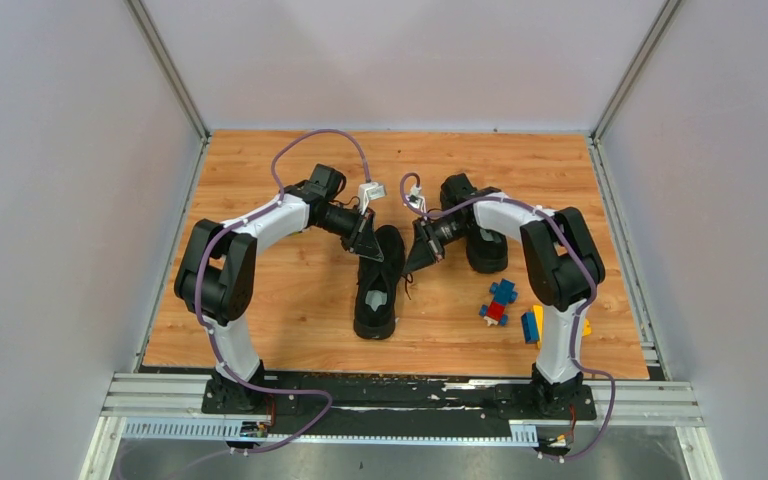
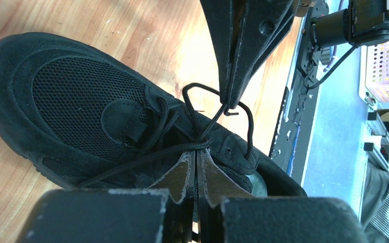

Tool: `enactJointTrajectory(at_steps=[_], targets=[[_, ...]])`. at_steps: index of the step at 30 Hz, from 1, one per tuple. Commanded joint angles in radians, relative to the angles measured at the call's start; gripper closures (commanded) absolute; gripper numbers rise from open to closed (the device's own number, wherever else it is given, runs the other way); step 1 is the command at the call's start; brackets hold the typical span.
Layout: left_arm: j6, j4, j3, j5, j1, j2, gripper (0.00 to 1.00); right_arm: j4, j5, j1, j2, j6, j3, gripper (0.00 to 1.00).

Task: Tie the shoes
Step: Cross the shoelace with the shoelace.

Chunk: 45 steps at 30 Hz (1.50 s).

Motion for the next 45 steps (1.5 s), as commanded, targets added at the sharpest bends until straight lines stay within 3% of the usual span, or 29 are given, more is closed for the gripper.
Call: enactJointTrajectory(at_steps=[1,4,9,12,20,27,35,45], targets=[[0.012,0.011,0.032,0.003,-0.005,0.002,0.97,0.03,0.038,0.008,-0.072,-0.019,-0.033,1.0],[0.011,0.013,0.029,0.001,-0.005,0.002,0.97,0.028,0.104,0.012,-0.108,-0.041,-0.051,0.97],[0.002,0.022,0.014,-0.006,-0.005,-0.01,0.98,0.033,0.209,0.011,-0.226,-0.053,-0.12,0.7],[-0.005,0.037,-0.001,-0.014,-0.005,-0.02,0.98,0.054,0.286,0.012,-0.294,-0.04,-0.209,0.62],[-0.028,0.069,-0.024,-0.026,-0.005,-0.026,0.98,0.174,0.388,0.08,-0.331,0.092,-0.377,0.56],[-0.03,0.059,-0.017,-0.031,-0.005,-0.02,0.98,0.36,0.56,0.141,-0.255,0.183,-0.35,0.52],[-0.021,0.048,-0.015,-0.035,-0.005,-0.006,0.98,0.474,0.656,0.149,-0.214,0.147,-0.32,0.45],[-0.017,0.044,-0.011,-0.03,-0.005,0.001,0.98,0.537,0.682,0.157,-0.188,0.089,-0.296,0.44]])
